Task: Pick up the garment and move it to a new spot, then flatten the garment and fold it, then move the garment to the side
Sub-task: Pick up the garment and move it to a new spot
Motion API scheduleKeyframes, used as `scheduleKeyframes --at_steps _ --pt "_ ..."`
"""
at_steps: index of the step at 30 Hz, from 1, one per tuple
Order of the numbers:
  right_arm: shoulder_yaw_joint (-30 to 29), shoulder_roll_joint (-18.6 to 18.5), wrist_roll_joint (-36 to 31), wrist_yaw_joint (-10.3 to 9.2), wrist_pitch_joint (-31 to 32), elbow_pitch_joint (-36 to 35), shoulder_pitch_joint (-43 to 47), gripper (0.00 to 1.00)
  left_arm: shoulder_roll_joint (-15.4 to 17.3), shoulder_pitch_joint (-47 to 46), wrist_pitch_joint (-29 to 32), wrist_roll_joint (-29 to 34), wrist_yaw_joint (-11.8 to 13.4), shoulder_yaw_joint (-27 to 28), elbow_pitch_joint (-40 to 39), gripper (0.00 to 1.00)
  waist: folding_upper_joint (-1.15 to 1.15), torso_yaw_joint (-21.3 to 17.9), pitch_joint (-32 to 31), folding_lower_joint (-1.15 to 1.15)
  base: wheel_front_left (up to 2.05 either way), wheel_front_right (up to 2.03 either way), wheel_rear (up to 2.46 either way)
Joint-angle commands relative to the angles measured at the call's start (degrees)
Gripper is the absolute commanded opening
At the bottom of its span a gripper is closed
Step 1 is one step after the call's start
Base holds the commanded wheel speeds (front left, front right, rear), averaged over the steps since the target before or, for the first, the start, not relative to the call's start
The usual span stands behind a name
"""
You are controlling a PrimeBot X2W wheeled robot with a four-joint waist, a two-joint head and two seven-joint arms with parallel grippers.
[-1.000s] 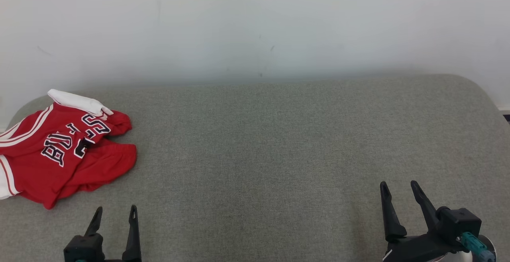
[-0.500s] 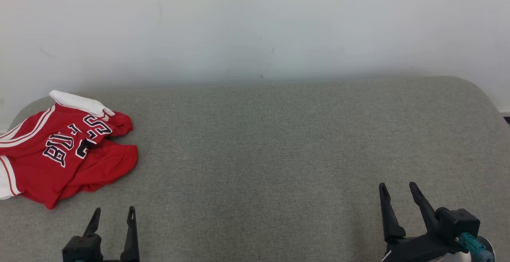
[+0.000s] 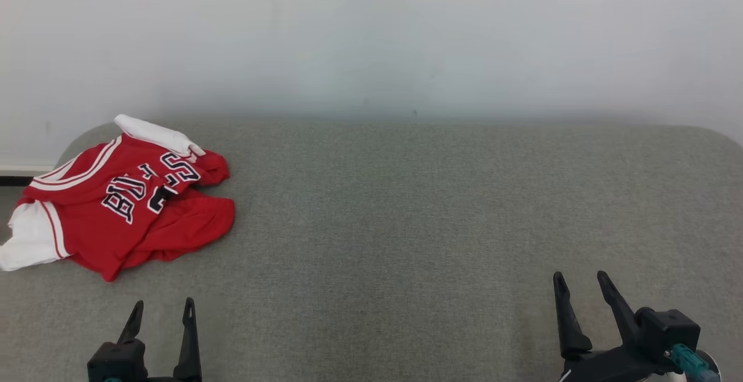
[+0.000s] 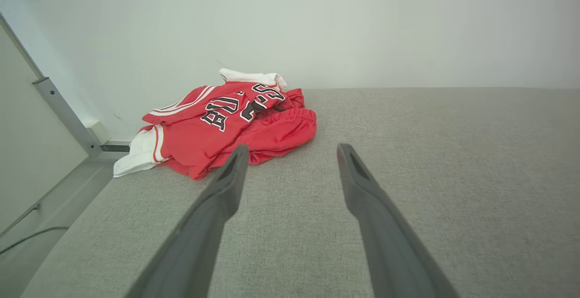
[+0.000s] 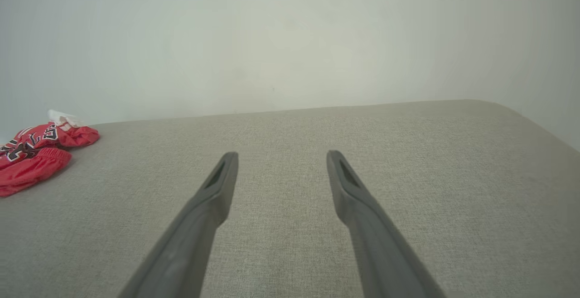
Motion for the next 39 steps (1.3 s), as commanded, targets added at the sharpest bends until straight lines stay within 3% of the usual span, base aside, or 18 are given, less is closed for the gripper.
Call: scheduleKeyframes --at_steps 1,25,39 --pt "0.08 -0.02 0.34 0.21 -0.28 0.08 0.5 1.0 0.24 0.68 0.07 -0.71 0.41 0.14 -0.47 1.0 0.0 2.23 0.08 0.0 0.0 0.0 0.0" --pt "0.19 -0.02 0.95 0.21 -0.44 0.62 0.53 1.0 0.76 0.9 -0.98 -2.04 1.98 1.01 -0.21 1.0 0.0 20.04 1.08 0.0 0.0 0.0 0.0" --pt "1.19 -0.03 0.89 0.2 0.05 0.52 0.23 1.0 0.68 1.75 -2.75 -3.37 4.24 3.0 0.03 1.0 0.0 22.81 1.36 0.0 0.0 0.0 0.0"
